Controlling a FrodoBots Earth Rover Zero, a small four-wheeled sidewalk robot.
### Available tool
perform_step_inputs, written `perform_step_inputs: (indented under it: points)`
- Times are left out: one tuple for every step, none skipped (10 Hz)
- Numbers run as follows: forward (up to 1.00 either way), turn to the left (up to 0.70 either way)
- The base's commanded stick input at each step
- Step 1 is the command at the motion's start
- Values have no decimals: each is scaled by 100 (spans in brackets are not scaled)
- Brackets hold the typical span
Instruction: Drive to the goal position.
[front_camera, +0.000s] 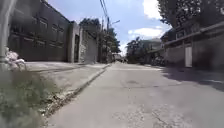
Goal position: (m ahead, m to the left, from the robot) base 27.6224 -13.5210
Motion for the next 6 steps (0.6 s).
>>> perform_step_inputs:
  points:
    - [100,0]
    - [100,0]
    - [100,0]
    - [100,-1]
    - [100,-11]
    - [100,-30]
